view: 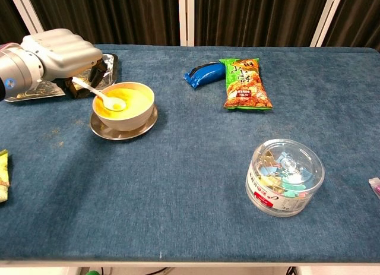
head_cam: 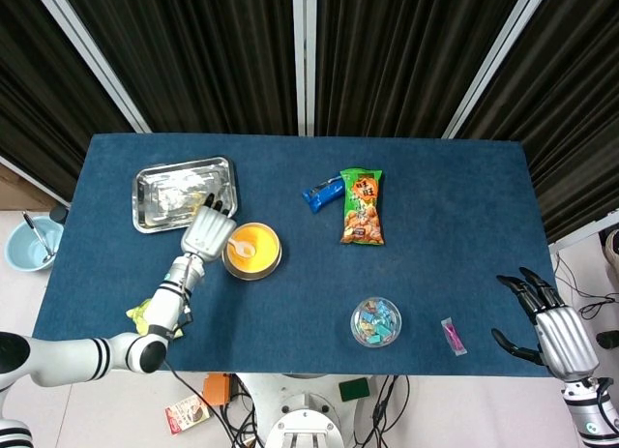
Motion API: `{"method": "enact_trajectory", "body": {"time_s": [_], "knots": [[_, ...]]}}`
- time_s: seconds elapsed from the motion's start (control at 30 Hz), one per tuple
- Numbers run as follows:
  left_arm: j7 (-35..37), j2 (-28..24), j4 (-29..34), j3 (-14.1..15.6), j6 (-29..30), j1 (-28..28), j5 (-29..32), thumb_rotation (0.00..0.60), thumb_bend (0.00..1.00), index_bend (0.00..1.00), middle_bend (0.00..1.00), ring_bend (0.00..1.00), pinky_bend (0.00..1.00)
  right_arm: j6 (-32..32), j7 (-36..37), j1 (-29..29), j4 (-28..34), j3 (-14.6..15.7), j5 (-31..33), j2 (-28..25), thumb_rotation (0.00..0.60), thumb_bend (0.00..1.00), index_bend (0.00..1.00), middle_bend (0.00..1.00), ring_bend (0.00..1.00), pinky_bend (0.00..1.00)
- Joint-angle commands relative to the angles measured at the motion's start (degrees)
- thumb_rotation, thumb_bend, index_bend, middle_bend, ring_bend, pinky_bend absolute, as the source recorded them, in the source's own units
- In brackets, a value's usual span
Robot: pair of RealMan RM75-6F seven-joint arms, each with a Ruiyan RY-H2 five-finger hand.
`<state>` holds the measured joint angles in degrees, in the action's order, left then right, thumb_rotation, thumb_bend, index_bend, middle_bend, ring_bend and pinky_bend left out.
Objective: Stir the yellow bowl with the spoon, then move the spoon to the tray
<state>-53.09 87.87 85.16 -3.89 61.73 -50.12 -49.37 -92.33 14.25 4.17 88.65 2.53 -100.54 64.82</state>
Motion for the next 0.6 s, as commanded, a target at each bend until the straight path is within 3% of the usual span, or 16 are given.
{"method": "enact_trajectory", "body": {"time_s": [0.03, 0.6], "knots": [[-0.54, -0.39, 0.72, -0.03, 0.37, -0.04, -0.18, 0.600, 0.39, 0.54, 0.46, 0.27, 0.17, -0.01, 0.06, 0.02, -0.04, -0.02, -0.01, 0.00, 0.600, 0.24, 0.17, 0.21, 0.08, 0.19], [-5.63, -2.28, 5.03, -0.41, 3.13, -0.71, 0.95, 0.600, 0.41, 0.56, 0.53, 0.31, 0.17, -0.60, 1.69, -0.10, -1.69, 0.00, -0.03, 0.46, 0.600, 0.24, 0.18, 0.21, 0.08, 0.19]]}}
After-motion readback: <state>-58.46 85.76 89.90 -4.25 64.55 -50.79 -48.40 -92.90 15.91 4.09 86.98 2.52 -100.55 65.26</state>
